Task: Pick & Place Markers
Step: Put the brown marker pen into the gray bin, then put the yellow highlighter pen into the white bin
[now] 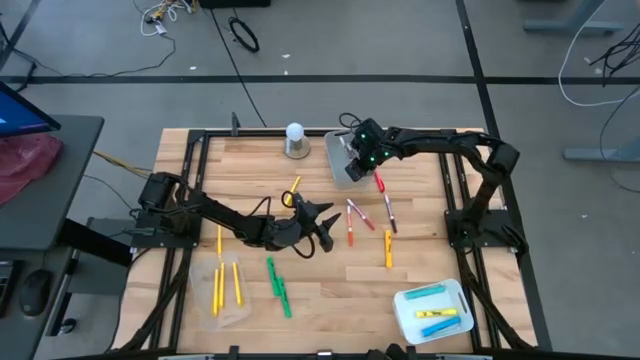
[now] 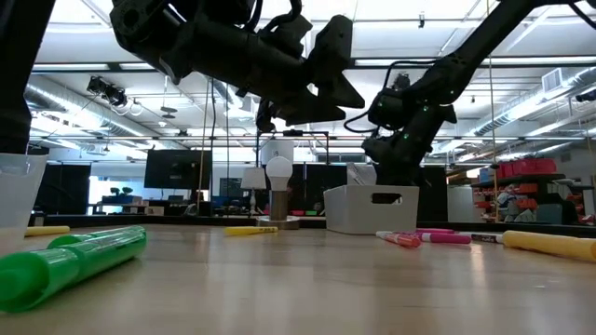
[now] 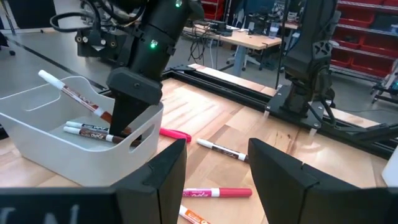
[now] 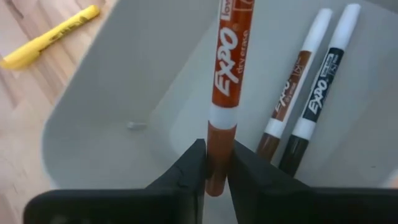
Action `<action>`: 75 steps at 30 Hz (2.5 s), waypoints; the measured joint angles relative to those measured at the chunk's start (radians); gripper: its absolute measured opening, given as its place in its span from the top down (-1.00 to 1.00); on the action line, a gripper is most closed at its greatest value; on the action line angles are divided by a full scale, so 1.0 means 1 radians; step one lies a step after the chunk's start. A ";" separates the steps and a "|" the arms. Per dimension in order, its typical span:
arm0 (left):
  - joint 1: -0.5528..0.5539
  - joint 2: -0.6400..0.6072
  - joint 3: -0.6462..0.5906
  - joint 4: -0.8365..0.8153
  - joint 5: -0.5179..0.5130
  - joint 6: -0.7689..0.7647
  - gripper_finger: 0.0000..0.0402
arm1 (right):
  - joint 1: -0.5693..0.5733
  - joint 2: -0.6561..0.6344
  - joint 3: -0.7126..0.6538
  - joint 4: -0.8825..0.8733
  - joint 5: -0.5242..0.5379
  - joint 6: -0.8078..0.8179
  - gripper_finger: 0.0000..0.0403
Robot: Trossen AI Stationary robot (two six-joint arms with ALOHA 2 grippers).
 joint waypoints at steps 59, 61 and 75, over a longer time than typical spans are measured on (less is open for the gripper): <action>-0.001 0.000 0.000 -0.042 0.042 -0.001 0.11 | 0.716 -0.619 -0.817 0.590 0.477 0.217 0.17; 0.001 0.000 0.000 -0.042 0.042 -0.001 0.11 | 0.720 -0.619 -0.785 0.495 0.442 0.227 0.05; 0.006 0.000 0.000 -0.042 0.042 -0.020 0.11 | 0.836 -0.619 -0.497 -0.089 0.200 -0.406 -0.04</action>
